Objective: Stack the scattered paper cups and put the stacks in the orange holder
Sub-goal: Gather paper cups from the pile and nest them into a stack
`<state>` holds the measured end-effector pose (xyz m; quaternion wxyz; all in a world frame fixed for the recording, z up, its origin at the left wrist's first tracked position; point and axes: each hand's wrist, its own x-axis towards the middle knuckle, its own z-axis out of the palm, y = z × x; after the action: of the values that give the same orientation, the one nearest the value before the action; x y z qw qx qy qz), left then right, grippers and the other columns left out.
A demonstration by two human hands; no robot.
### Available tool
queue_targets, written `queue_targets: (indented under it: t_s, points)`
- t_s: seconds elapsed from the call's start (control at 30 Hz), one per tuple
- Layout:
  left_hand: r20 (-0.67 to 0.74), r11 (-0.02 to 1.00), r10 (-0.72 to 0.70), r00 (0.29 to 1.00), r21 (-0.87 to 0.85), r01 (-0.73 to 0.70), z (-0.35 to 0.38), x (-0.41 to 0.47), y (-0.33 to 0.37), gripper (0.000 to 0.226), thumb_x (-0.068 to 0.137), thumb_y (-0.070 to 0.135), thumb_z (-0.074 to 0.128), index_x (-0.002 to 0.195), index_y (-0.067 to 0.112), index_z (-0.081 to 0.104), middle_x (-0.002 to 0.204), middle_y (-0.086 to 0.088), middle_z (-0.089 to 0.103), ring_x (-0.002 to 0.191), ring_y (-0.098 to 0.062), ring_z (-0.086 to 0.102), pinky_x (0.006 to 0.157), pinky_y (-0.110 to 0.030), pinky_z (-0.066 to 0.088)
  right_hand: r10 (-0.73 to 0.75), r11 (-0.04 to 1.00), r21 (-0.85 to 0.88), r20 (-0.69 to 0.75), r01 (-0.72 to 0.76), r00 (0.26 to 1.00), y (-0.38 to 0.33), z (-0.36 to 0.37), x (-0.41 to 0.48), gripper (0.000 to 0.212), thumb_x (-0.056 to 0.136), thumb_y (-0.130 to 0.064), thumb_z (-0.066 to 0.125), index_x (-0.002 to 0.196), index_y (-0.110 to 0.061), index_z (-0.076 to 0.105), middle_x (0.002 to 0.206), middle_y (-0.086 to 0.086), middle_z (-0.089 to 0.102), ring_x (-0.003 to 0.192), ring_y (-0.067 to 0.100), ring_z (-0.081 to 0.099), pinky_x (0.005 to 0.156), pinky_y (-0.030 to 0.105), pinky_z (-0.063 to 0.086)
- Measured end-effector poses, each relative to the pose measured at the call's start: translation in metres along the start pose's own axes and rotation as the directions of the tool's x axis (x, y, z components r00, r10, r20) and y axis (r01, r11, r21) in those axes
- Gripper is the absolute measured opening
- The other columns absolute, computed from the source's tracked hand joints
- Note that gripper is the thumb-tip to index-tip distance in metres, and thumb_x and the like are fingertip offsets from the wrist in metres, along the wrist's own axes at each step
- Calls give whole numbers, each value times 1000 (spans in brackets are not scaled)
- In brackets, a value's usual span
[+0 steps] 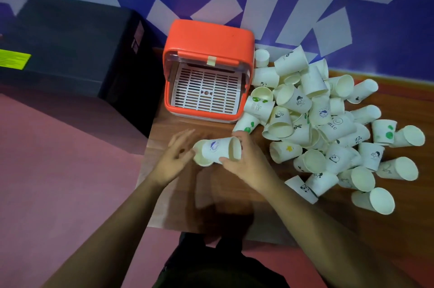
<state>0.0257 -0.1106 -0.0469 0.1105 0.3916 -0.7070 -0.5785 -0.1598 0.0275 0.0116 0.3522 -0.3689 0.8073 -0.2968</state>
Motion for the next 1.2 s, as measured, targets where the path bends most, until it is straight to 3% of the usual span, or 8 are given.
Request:
queue_targets:
  t_s: [0.1, 0.23, 0.43, 0.6, 0.77, 1.0, 1.07, 1.2]
  points:
    - [-38, 988, -71, 997, -138, 65, -7, -8, 9, 40, 100, 32, 59, 140, 36, 54, 142, 14, 53, 118, 14, 52, 88, -1, 42, -227, 955, -192, 6, 224, 974, -16, 14, 3, 75, 76, -33, 81, 140, -19, 44, 134, -1, 47, 124, 12, 45, 103, 22, 38]
    - [59, 981, -67, 996, -181, 77, -5, -10, 7, 40, 97, 34, 64, 137, 35, 58, 138, 12, 58, 124, 6, 54, 98, -10, 45, -348, 860, -367, 90, 356, 933, -21, 32, 12, 83, 77, -40, 79, 147, -16, 40, 138, 0, 49, 129, 19, 42, 109, 28, 32]
    - [121, 985, -65, 991, -148, 83, 9, -7, -12, 36, 102, 15, 58, 138, 18, 57, 131, -1, 65, 121, -12, 62, 104, -36, 52, -144, 913, -356, 171, 197, 975, -9, 55, 18, 83, 84, -38, 74, 152, -21, 31, 154, -6, 34, 141, 14, 31, 115, 33, 32]
    - [101, 970, -124, 987, -195, 142, 12, -4, -26, 43, 99, 28, 61, 142, 24, 56, 133, 4, 66, 125, -15, 61, 106, -41, 50, 22, 974, -227, 149, 12, 989, 4, 67, 19, 82, 88, -45, 67, 153, -37, 18, 157, -7, 29, 138, 18, 39, 103, 34, 43]
    - [-23, 970, -130, 991, -208, 123, 6, 7, -20, 34, 101, 13, 59, 134, 13, 62, 126, 1, 70, 120, -15, 64, 100, -28, 53, 63, 988, -146, 67, -52, 996, -2, 79, 32, 84, 82, -46, 74, 149, -28, 27, 149, -2, 42, 132, 19, 46, 103, 33, 45]
    - [-172, 946, -279, 945, -221, 239, 1, 5, -17, 28, 104, 33, 51, 128, 21, 59, 115, 8, 67, 111, -17, 67, 97, -43, 56, 34, 995, -92, 88, -25, 996, -2, 78, 36, 83, 81, -49, 74, 149, -27, 31, 153, -4, 38, 138, 17, 40, 108, 30, 37]
    - [-236, 932, -350, 906, -184, 312, 2, -13, -24, 23, 98, 39, 53, 114, 24, 61, 107, 7, 67, 107, -20, 67, 97, -48, 55, 46, 995, -89, 43, -42, 998, 11, 58, 22, 74, 85, -48, 70, 147, -25, 37, 151, -3, 41, 136, 16, 43, 106, 29, 39]
    - [-19, 922, -380, 925, 80, 380, 23, -59, -42, 7, 96, 18, 60, 95, 24, 64, 99, -1, 70, 99, -27, 68, 91, -42, 54, 63, 985, -151, -101, -78, 993, 61, 6, -22, 56, 90, -41, 64, 139, -19, 48, 139, 0, 46, 127, 15, 48, 103, 31, 42]
